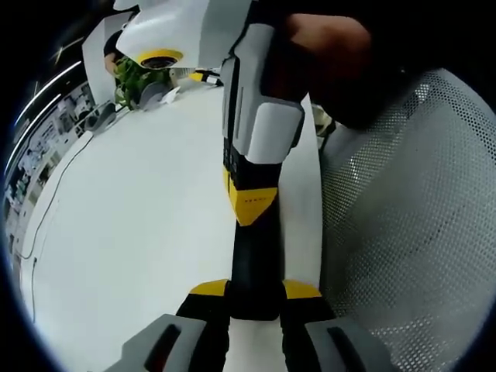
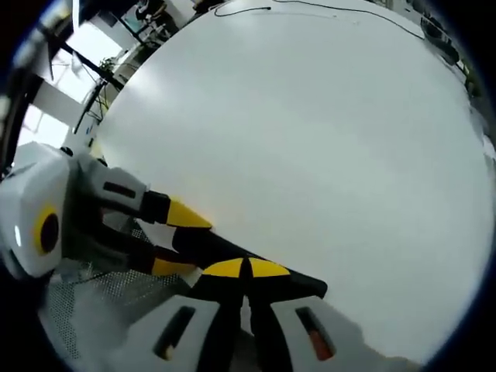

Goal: Press the specified remote control buttons in sequence, fully releasing each button before pressing the next.

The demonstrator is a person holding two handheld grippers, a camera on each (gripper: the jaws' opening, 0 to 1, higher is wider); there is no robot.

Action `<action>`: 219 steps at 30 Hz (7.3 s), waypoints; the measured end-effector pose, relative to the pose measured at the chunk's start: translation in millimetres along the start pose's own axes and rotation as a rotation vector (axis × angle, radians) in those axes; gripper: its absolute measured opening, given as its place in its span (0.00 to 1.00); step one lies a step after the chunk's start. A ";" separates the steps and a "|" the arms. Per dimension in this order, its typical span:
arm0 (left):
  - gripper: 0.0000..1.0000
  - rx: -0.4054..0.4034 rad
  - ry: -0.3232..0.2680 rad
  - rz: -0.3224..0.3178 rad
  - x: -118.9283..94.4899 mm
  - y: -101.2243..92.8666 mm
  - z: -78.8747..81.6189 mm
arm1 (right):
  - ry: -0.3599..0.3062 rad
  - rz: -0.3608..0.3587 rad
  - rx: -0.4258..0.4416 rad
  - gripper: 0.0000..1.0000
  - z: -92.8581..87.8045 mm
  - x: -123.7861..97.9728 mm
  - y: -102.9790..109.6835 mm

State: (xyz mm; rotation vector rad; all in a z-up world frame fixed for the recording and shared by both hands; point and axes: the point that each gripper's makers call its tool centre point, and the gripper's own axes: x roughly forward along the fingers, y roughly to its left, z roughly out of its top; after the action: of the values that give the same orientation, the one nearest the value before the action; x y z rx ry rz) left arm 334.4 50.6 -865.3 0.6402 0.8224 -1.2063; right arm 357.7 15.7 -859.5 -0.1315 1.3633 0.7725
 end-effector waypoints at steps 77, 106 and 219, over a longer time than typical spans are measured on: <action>0.26 -0.052 -0.015 0.021 0.9 0.6 1.2 | 0.064 0.038 0.162 0.00 -11.8 -4.8 1.2; 0.25 -0.040 -0.020 0.016 1.1 0.7 1.6 | 0.061 0.098 0.246 0.00 -14.4 -3.6 2.0; 0.25 -0.027 -0.026 0.012 1.6 0.5 1.8 | 0.162 0.064 0.233 0.00 -27.8 -3.6 6.7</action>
State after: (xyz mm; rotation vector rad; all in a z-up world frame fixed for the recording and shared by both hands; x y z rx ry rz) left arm 335.5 48.4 -865.7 0.6053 0.8109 -1.1886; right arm 331.0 5.0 -860.6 0.0343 1.6076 0.6614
